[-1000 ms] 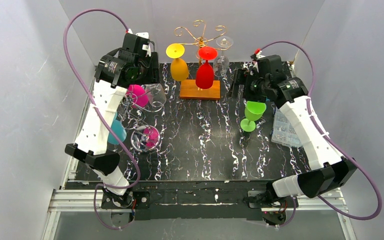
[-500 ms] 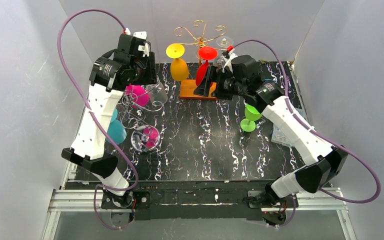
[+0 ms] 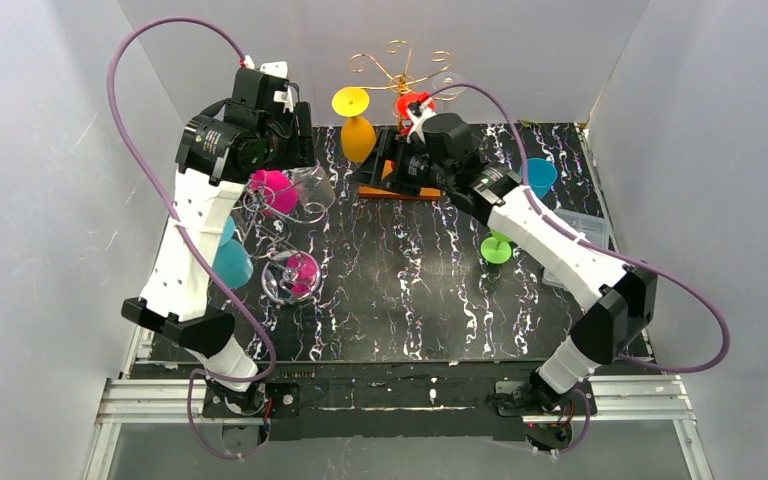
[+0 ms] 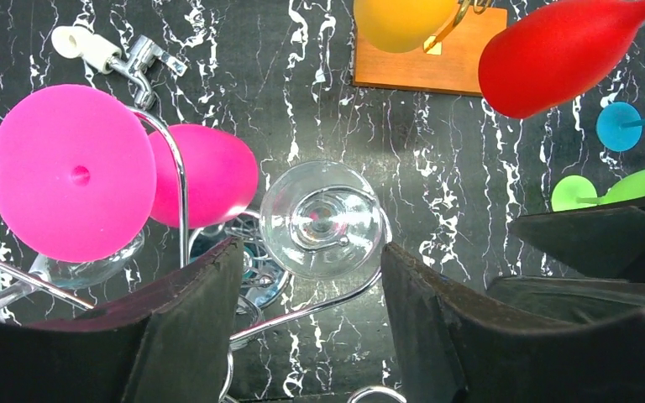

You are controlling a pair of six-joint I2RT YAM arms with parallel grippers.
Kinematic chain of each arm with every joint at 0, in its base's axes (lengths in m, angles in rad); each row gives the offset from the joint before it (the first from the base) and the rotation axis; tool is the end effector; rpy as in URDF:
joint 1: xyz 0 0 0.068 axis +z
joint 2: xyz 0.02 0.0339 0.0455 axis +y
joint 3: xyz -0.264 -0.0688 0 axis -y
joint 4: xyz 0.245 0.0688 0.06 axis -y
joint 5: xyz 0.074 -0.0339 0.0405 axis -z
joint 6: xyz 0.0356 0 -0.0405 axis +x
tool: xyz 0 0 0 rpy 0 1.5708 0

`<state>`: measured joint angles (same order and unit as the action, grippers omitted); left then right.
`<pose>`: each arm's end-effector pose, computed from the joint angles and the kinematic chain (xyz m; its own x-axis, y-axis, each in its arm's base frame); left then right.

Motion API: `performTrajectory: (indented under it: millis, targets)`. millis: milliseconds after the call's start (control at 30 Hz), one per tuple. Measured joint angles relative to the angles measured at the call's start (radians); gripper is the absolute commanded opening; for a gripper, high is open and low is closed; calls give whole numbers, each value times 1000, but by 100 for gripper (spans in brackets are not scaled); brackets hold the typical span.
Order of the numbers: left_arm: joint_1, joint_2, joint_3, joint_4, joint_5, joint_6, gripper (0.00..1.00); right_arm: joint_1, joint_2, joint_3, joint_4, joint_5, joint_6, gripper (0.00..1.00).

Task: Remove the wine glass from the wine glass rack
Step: Pick up the wine glass from the wine rack.

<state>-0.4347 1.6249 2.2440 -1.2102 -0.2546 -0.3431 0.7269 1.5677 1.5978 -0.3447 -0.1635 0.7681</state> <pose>0.2659 -0.1136 0.5077 -0.5493 -0.1039 -0.8291 0.0352 0.9885 -0.1472 0.2697 0.2476 0.4111 -0.7022 0.2929 -0.6489 -0.3941 0.5992 0.6969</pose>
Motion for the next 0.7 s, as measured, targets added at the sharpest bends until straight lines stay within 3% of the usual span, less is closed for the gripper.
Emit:
performTrajectory:
  millis: [167, 433, 700]
  targets:
    - [32, 0, 0, -11, 12, -22, 60, 21, 66, 48, 24, 5, 19, 77]
    - [137, -13, -47, 5, 122, -79, 56, 21, 96, 101, 92, 25, 44, 75]
    - [180, -31, -111, 45, 241, -127, 55, 27, 143, 151, 138, 25, 72, 83]
